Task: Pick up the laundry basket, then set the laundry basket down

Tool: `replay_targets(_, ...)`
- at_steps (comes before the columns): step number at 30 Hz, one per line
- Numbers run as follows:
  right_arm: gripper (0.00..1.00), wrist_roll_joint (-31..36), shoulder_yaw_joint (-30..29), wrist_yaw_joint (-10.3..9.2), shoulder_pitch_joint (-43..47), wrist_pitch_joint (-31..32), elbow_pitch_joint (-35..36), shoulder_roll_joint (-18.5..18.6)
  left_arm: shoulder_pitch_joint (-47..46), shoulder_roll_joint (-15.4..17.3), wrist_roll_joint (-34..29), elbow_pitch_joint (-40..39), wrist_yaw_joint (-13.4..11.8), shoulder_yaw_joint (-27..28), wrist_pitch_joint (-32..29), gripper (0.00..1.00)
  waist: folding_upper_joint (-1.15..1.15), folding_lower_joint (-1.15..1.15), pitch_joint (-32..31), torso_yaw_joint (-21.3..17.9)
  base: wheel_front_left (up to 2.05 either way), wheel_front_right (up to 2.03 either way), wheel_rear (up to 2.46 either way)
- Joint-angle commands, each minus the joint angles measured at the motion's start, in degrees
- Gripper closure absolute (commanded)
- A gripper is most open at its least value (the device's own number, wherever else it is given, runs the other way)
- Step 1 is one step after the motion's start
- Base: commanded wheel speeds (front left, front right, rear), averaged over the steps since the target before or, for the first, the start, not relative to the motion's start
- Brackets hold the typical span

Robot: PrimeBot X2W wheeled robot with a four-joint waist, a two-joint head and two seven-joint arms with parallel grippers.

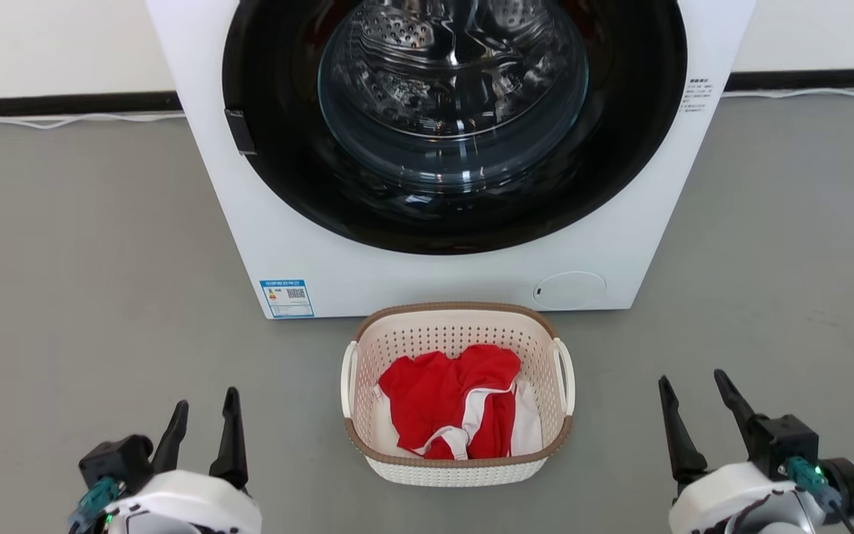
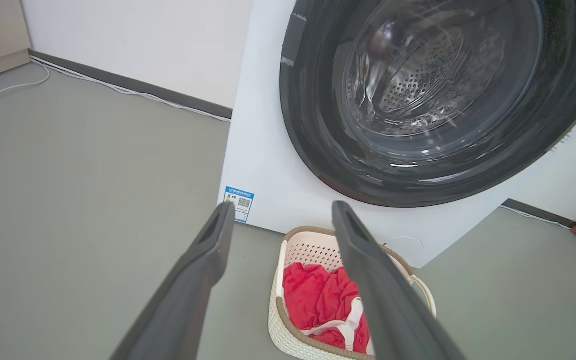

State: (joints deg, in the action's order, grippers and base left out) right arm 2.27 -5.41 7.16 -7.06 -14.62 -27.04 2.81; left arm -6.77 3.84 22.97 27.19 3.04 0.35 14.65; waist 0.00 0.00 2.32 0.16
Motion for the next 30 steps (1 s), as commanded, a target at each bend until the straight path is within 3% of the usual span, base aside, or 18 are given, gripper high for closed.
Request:
replay_targets(1, 0.00, 0.4, 1.3, 0.33, -0.5, -0.4, 1.4, 0.4, -0.4, 0.7, -0.9, -2.0, -0.3, 2.0, 0.3, 0.00, 0.00, 0.00, -0.3, 0.0, 0.00, 0.00, 0.00)
replay_targets(30, 0.00, 0.6, 1.1, 0.33, 2.5, -0.4, 2.2, 0.3, 3.2, -0.4, -3.6, -4.2, 0.8, 4.7, 0.3, 0.00, 0.00, 0.00, -2.2, -2.5, 0.00, 0.00, 0.00)
